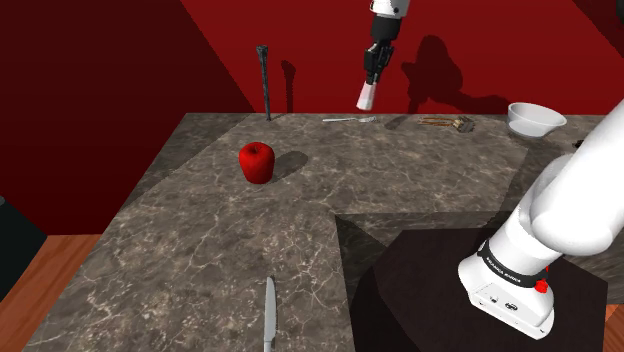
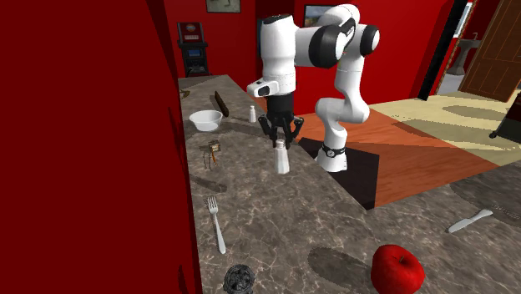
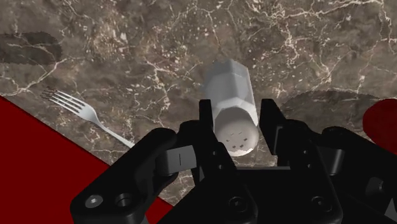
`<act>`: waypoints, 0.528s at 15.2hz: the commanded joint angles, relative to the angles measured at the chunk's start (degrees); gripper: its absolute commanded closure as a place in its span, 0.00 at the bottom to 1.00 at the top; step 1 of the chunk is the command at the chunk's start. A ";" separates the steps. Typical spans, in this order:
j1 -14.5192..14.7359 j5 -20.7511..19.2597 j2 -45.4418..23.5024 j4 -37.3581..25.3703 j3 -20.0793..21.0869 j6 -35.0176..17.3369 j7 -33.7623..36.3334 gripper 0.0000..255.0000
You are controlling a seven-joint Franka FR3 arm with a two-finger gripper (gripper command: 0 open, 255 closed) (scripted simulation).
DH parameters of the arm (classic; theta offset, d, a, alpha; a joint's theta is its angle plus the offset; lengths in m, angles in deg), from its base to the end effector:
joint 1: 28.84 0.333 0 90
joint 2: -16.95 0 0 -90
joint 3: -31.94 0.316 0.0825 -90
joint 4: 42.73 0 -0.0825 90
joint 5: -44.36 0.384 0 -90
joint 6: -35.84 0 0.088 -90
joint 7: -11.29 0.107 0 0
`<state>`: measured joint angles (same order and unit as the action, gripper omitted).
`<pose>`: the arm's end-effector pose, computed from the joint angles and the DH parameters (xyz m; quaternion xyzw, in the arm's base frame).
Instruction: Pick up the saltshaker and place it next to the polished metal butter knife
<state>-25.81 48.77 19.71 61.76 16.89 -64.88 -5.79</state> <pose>0.5354 -0.1096 0.5462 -0.9983 -0.0368 -0.0017 0.0450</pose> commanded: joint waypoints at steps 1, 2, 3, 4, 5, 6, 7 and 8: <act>1.06 -0.83 3.83 4.56 1.28 -1.05 2.56 1.00; 1.56 -1.08 5.37 6.26 2.01 -1.35 3.87 1.00; 2.04 -1.28 6.86 7.89 2.77 -1.61 5.18 1.00; 2.51 -1.42 8.31 9.44 3.55 -1.83 6.50 1.00; 2.97 -1.51 9.70 10.93 4.35 -2.03 7.81 1.00; 3.42 -1.56 11.05 12.34 5.17 -2.20 9.12 1.00; 3.88 -1.55 12.35 13.68 6.01 -2.35 10.42 1.00; 4.33 -1.50 13.60 14.96 6.86 -2.47 11.73 1.00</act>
<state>-22.02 47.25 31.89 75.36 22.79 -67.29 4.36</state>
